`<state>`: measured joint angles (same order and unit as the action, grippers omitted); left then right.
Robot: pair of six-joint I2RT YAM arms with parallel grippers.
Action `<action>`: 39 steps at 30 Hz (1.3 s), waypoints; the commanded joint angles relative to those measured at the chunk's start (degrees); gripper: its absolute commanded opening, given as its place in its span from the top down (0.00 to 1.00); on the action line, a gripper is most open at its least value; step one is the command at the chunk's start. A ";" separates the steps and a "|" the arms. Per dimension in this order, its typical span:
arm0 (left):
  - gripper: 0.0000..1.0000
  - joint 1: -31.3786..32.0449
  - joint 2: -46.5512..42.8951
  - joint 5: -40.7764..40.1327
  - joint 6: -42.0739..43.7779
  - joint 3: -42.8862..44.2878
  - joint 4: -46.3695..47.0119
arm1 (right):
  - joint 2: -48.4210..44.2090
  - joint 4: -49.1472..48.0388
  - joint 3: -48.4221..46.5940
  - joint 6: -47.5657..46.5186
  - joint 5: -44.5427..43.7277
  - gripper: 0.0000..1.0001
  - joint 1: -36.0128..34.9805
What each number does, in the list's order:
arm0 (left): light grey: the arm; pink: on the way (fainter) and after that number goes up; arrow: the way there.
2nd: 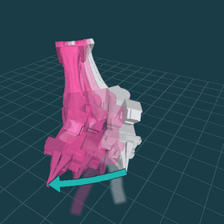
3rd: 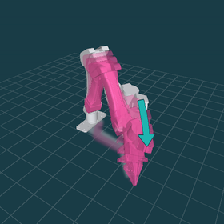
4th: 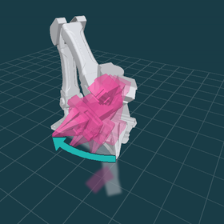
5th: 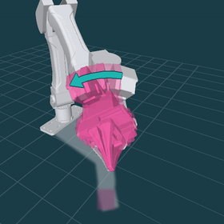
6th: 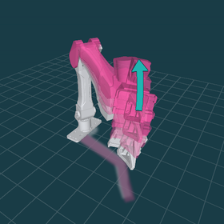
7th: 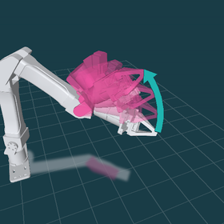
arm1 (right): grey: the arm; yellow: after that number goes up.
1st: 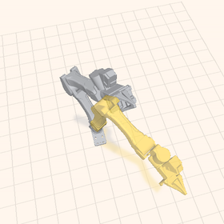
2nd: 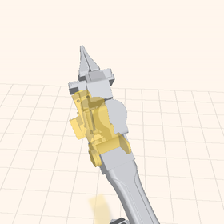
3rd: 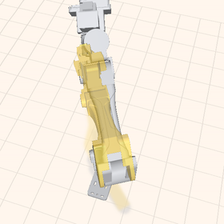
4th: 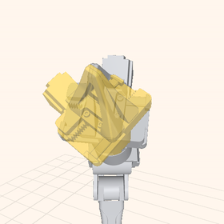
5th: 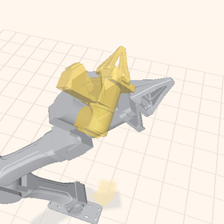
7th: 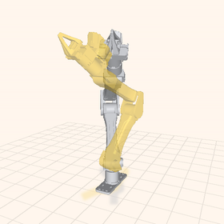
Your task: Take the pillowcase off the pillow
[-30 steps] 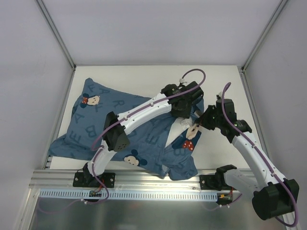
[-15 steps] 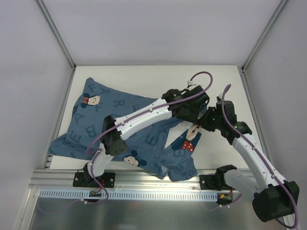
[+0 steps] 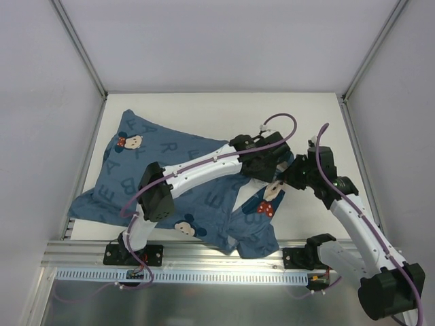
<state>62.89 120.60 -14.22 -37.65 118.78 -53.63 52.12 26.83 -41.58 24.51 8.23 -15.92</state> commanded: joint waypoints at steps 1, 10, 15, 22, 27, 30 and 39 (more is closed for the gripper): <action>0.48 -3.72 -7.29 -6.08 0.47 -7.58 -3.24 | -2.89 2.69 0.18 -1.31 -1.11 0.99 1.07; 0.48 -13.06 -18.73 -4.34 1.17 -16.06 -2.27 | -4.40 3.76 2.21 -2.28 0.12 0.99 3.88; 0.48 -9.73 -15.22 -3.18 0.91 -9.91 -2.27 | -4.57 3.40 2.03 -1.84 0.39 0.99 3.88; 0.49 -0.15 -11.35 -8.19 2.23 1.70 -2.36 | -4.66 4.28 1.50 -2.54 0.30 0.99 3.88; 0.48 3.11 -10.82 -10.58 3.81 5.31 -2.36 | -4.83 4.28 1.86 -2.63 0.30 0.99 3.97; 0.48 3.29 -8.98 -7.41 4.42 5.50 -2.45 | -4.48 4.20 1.86 -2.54 0.38 0.99 3.97; 0.41 2.50 -0.89 -5.03 3.64 4.27 -6.14 | -5.10 4.20 1.77 -2.36 0.47 0.99 3.97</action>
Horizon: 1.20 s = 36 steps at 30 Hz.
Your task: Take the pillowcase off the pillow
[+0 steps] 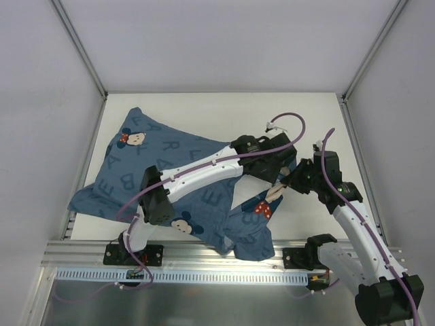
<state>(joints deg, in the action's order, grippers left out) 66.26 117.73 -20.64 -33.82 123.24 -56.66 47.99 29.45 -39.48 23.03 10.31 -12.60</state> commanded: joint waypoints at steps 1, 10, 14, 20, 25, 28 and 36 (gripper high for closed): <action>0.40 -0.87 2.50 1.05 -0.54 -0.72 -3.10 | -1.05 1.57 -0.16 -0.96 -1.69 0.99 0.65; 0.10 -2.19 2.50 -3.35 -3.00 -7.13 -3.63 | -0.88 1.92 -0.33 -1.40 -1.78 0.99 0.65; 0.26 -3.67 5.48 -1.51 -3.44 -9.07 -3.63 | -0.97 1.92 -0.59 -1.41 -1.87 0.99 0.65; 1.00 -5.61 2.62 4.99 -5.90 -11.88 -2.23 | -0.26 2.63 -0.77 -3.16 -1.96 0.99 0.56; 1.00 -6.84 -6.36 10.96 -4.32 -16.80 4.71 | 1.84 3.95 -5.42 -7.81 -1.60 0.53 -0.84; 1.00 -7.20 -8.92 14.92 -3.97 -17.68 6.83 | 4.30 4.21 -10.15 -10.71 -3.79 0.20 -4.18; 1.00 -7.20 -10.15 18.53 -4.76 -19.00 7.71 | 17.39 2.54 -18.08 -11.60 -8.89 0.27 -10.16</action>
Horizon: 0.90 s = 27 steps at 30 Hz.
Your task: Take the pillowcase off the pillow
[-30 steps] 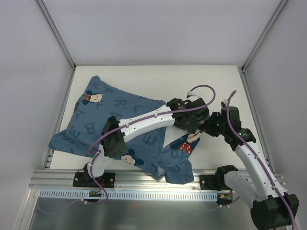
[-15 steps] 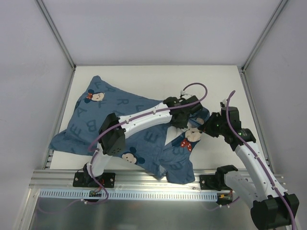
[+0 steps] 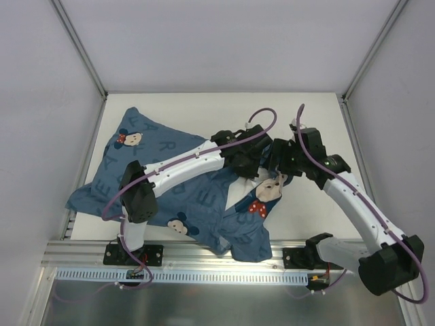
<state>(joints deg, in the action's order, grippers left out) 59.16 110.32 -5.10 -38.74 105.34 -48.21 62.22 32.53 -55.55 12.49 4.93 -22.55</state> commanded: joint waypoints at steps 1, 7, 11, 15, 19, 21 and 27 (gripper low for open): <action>1.00 -0.09 -3.61 3.08 0.07 -1.45 -0.49 | 5.44 -0.63 -2.45 -1.07 -6.05 0.42 0.13; 1.00 -0.09 -11.60 8.78 1.13 -9.08 2.93 | 13.00 -4.67 -5.53 -0.10 -5.55 0.99 6.62; 1.00 -0.09 -18.03 10.55 1.21 -15.15 4.70 | 16.00 -5.72 -9.22 0.43 -3.44 0.99 8.39; 1.00 -0.01 -23.56 12.22 -0.36 -21.83 6.72 | 18.11 -7.05 -12.12 2.27 -2.38 0.99 10.24; 1.00 0.08 -28.58 12.49 -1.42 -26.58 8.21 | 21.80 -7.13 -15.72 3.59 -2.21 0.99 11.73; 1.00 0.26 -30.16 12.66 -1.86 -28.08 9.09 | 24.09 -7.13 -16.78 4.29 -1.16 0.99 12.61; 1.00 0.52 -29.47 11.96 -1.96 -27.92 9.89 | 25.42 -8.70 -13.03 4.03 1.66 0.99 12.70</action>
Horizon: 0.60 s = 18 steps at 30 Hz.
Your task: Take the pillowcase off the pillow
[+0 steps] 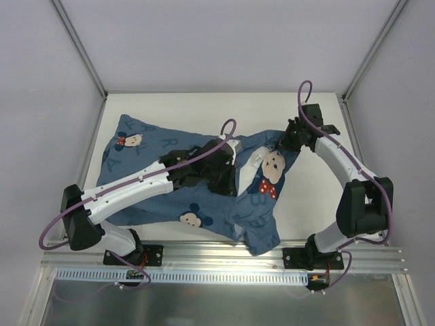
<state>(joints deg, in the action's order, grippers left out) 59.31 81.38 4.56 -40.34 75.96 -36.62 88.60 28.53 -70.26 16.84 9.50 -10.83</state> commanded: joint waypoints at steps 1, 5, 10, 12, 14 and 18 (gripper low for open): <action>1.00 0.37 0.00 1.95 1.04 4.17 -1.79 | -2.01 -5.24 3.18 -0.40 -2.64 0.99 0.99; 1.00 0.37 4.56 4.40 4.03 9.63 -2.40 | -9.13 -4.98 10.22 -1.46 -4.05 0.99 1.25; 1.00 -0.86 8.26 4.41 3.95 13.33 -3.90 | -22.55 -1.12 14.18 -1.38 -4.40 0.19 0.64; 1.00 -1.30 8.96 3.10 3.34 14.55 -3.81 | -26.18 -0.15 15.32 -0.24 -5.02 0.13 -0.24; 1.00 -2.44 10.28 3.70 3.16 15.61 -3.90 | -29.61 0.29 15.33 0.56 -5.45 0.09 -2.60; 1.00 -4.02 12.74 4.41 3.69 17.90 -3.90 | -27.61 0.99 12.26 1.00 -7.56 0.06 -9.72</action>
<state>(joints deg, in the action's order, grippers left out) 56.53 93.03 7.57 -37.69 90.78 -39.94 58.28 28.23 -55.40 16.99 3.99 -16.29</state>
